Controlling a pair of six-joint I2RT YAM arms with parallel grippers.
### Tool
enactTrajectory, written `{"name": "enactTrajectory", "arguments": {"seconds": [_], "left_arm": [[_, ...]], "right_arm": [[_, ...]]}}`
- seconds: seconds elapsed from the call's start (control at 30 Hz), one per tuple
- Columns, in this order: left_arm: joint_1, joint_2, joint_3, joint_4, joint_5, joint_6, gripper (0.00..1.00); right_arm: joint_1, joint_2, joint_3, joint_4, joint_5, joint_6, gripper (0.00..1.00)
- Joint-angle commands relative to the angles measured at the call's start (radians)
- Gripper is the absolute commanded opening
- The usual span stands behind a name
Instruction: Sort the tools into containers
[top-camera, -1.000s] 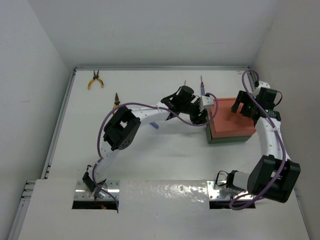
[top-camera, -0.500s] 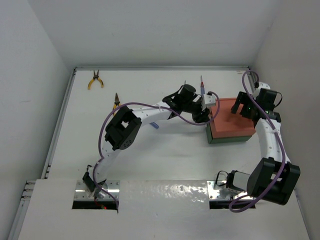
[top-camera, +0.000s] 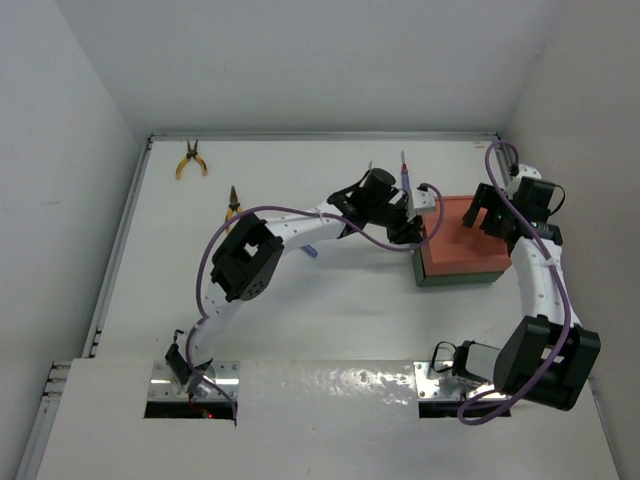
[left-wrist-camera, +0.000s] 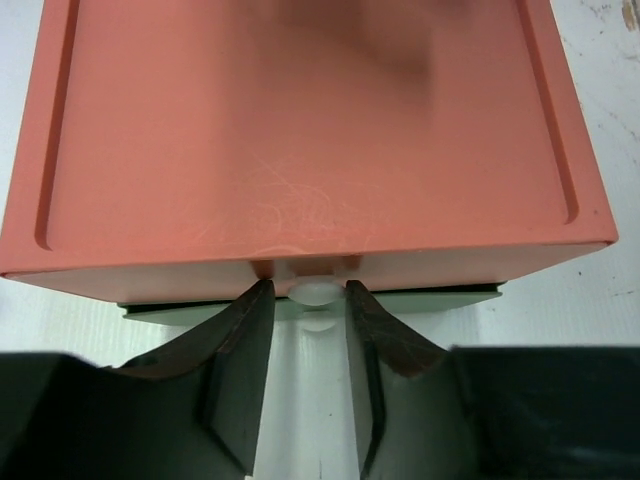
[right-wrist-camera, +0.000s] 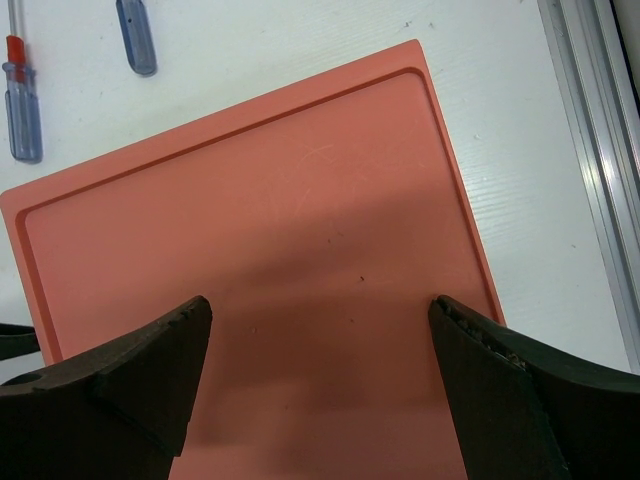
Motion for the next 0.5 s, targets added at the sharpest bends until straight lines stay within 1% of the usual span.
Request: {"name": "enactTrajectory", "arguments": {"seconds": [0.0, 0.03, 0.07, 0.1, 0.13, 0.23, 0.27, 0.33, 0.43, 0.47], "left_arm": [[-0.030, 0.013, 0.036, 0.087, -0.003, -0.026, 0.31], [-0.029, 0.017, 0.046, 0.090, -0.001, -0.039, 0.28], [-0.029, 0.017, 0.049, 0.098, -0.001, -0.049, 0.19], [-0.029, 0.020, 0.054, 0.099, -0.007, -0.058, 0.12], [-0.029, 0.019, 0.057, 0.093, -0.017, -0.061, 0.00], [-0.029, 0.014, 0.062, 0.049, -0.026, -0.024, 0.00], [-0.024, 0.013, 0.065, -0.011, -0.032, -0.017, 0.00], [-0.014, 0.003, 0.069, -0.046, -0.044, -0.006, 0.00], [-0.003, -0.007, 0.072, -0.108, -0.090, 0.051, 0.00], [-0.001, -0.009, 0.074, -0.125, -0.112, 0.063, 0.00]], "right_arm": [[-0.005, -0.001, -0.017, -0.043, -0.014, 0.026, 0.88], [-0.005, -0.003, -0.017, -0.043, -0.014, 0.026, 0.88], [-0.004, -0.001, -0.019, -0.043, -0.014, 0.028, 0.88], [-0.005, -0.001, -0.019, -0.042, -0.016, 0.026, 0.88], [-0.005, -0.001, -0.019, -0.043, -0.016, 0.026, 0.88], [-0.005, -0.001, -0.013, -0.052, -0.013, 0.025, 0.88], [-0.005, -0.001, -0.001, -0.057, -0.007, 0.022, 0.87], [-0.005, -0.003, 0.021, -0.084, 0.013, 0.005, 0.87], [0.002, -0.010, 0.078, -0.117, 0.027, -0.037, 0.80], [0.016, -0.015, 0.108, -0.124, 0.033, -0.067, 0.75]]}}
